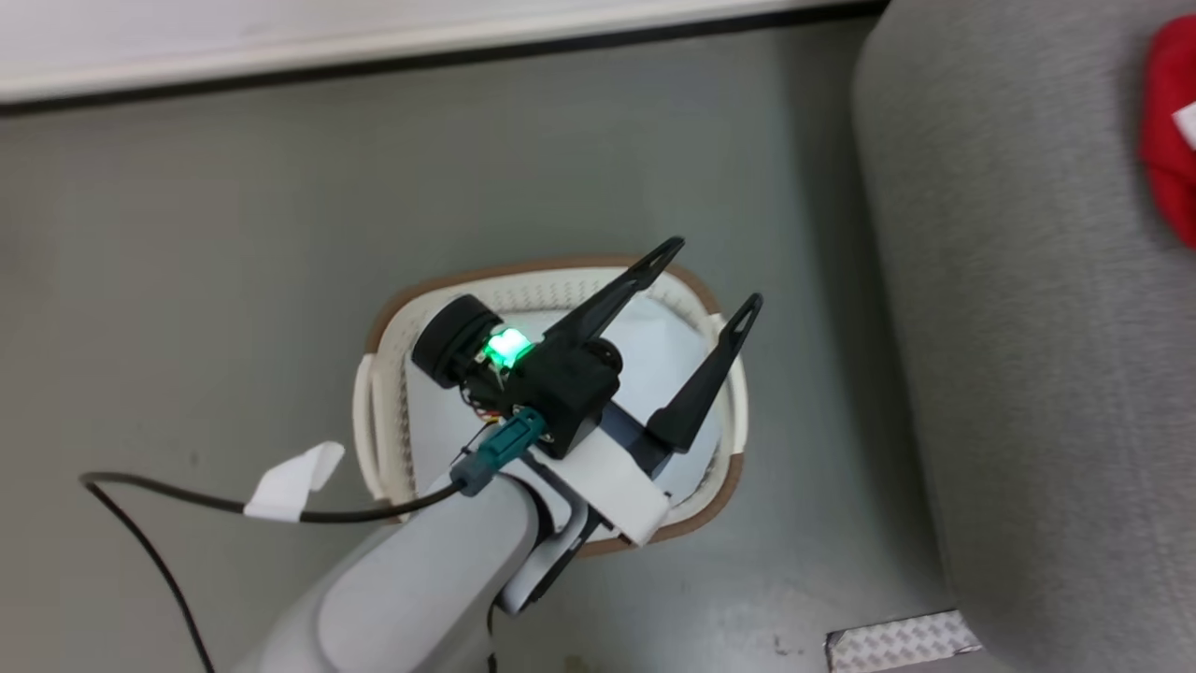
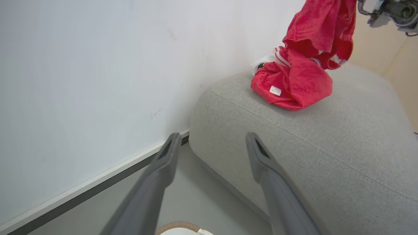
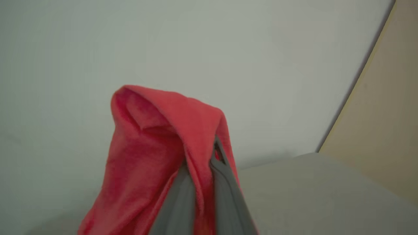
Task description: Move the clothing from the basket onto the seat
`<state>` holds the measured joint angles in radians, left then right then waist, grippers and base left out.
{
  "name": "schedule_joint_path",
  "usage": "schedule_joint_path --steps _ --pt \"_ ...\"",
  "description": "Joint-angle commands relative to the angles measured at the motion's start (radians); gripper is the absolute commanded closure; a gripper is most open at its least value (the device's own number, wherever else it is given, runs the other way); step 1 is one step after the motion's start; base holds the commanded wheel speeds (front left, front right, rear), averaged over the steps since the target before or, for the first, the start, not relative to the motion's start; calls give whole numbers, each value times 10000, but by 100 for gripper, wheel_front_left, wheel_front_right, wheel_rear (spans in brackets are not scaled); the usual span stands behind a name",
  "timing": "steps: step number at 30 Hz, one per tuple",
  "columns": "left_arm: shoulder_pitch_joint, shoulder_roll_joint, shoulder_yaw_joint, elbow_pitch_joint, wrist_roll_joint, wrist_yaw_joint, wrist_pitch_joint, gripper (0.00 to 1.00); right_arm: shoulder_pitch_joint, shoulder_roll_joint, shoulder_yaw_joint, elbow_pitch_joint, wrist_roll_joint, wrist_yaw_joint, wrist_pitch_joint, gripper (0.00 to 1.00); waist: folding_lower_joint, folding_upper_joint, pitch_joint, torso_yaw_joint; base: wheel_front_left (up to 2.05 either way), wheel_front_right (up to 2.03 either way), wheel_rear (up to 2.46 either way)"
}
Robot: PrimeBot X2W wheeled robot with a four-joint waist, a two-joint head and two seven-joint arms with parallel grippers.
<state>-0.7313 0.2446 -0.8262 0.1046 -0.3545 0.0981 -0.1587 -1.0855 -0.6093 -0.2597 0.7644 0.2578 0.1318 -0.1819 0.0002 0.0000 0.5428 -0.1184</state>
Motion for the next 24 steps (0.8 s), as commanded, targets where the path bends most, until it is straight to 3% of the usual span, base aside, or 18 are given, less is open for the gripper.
schedule_joint_path --steps 1,8,10,12,17,24 --pt "-140 -50 51 -24 71 59 -154 0 300 271 -195 418 -208 -23 -193 100 -2 0 586 525 0 0 0" --pt "127 -181 314 352 -200 272 -560 0 1192 1304 -765 1956 -666 -23 -733 100 -2 0 273 517 0 0 0" --pt "275 -130 451 436 -338 358 -658 0 1380 1522 -691 2010 -773 -23 -770 88 -2 0 26 431 0 0 0" --pt "430 -54 581 524 -416 414 -754 0 1590 1672 -589 1885 -867 -24 -819 0 -2 0 -273 345 0 0 0" --pt "1014 106 921 791 -810 536 -899 0 2609 2249 -180 487 -912 -23 -812 0 -2 0 -1285 171 0 0 0" --pt "2399 420 1803 1121 -1380 1066 -1040 0 5025 3002 809 -2085 -447 -23 -817 0 -2 0 -2939 200 0 0 0"
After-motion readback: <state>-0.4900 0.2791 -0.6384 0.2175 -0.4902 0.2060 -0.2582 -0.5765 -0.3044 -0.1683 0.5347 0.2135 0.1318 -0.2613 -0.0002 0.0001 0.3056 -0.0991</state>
